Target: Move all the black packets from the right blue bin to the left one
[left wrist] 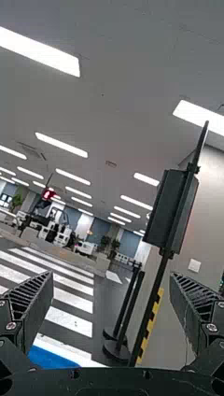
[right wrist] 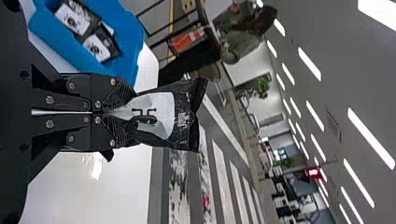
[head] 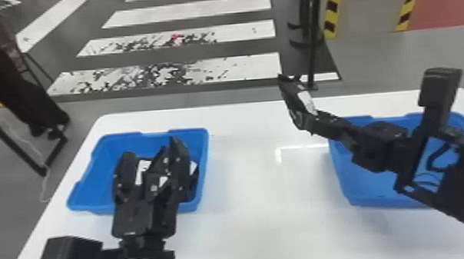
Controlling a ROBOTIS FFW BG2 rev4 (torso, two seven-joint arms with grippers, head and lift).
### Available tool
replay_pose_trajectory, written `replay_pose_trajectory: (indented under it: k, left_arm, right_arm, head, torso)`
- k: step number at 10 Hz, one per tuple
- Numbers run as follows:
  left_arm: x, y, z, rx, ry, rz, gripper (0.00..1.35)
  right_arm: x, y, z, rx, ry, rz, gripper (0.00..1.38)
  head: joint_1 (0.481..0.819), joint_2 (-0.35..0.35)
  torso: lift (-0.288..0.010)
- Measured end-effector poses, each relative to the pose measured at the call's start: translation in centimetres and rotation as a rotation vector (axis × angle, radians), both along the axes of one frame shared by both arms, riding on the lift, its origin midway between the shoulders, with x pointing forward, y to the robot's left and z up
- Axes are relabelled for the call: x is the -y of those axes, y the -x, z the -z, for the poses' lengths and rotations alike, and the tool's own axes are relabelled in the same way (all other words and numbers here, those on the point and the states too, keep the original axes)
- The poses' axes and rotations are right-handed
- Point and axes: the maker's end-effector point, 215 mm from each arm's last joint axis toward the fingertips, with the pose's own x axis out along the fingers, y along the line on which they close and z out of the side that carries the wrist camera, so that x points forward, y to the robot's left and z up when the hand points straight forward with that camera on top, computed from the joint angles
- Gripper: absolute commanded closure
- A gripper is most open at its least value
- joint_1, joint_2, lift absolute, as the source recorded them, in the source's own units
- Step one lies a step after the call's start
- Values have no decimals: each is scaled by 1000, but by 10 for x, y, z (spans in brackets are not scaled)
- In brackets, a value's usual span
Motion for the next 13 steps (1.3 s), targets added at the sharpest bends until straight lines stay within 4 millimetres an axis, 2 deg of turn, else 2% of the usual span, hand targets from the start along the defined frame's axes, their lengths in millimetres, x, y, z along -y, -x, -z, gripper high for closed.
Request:
replay_pose_trajectory:
  k: [2, 4, 6, 8, 11, 12, 13]
  left_arm:
    - [14, -2, -2, 4, 28, 32, 134]
    - [22, -2, -3, 6, 37, 50, 134]
    - [36, -6, 0, -8, 49, 81, 134]
    - [48, -9, 5, -28, 53, 110, 134]
    - [56, -13, 16, -68, 44, 130, 134]
    - [56, -14, 18, -75, 38, 130, 194]
    - [55, -14, 19, -79, 29, 128, 740]
  right_arm:
    - [-56, 21, -4, 0, -47, -155, 1213]
    - [-89, 36, 5, -21, -66, -246, 1213]
    - [-116, 49, 19, -58, -71, -305, 1213]
    - [-142, 66, 25, -78, -80, -363, 1213]
    - [-162, 84, 23, -80, -85, -417, 1213]
    - [-165, 88, 24, -86, -86, -428, 1213]
    - [-167, 90, 25, -88, -87, -433, 1211]
  head:
    - [695, 259]
    - [695, 298]
    - [695, 317]
    - [695, 340]
    - [695, 350]
    - [695, 350]
    - [695, 350]
  torso:
    - [-168]
    - [-168]
    - [-168]
    - [-168]
    - [-168]
    - [-168]
    - [-168]
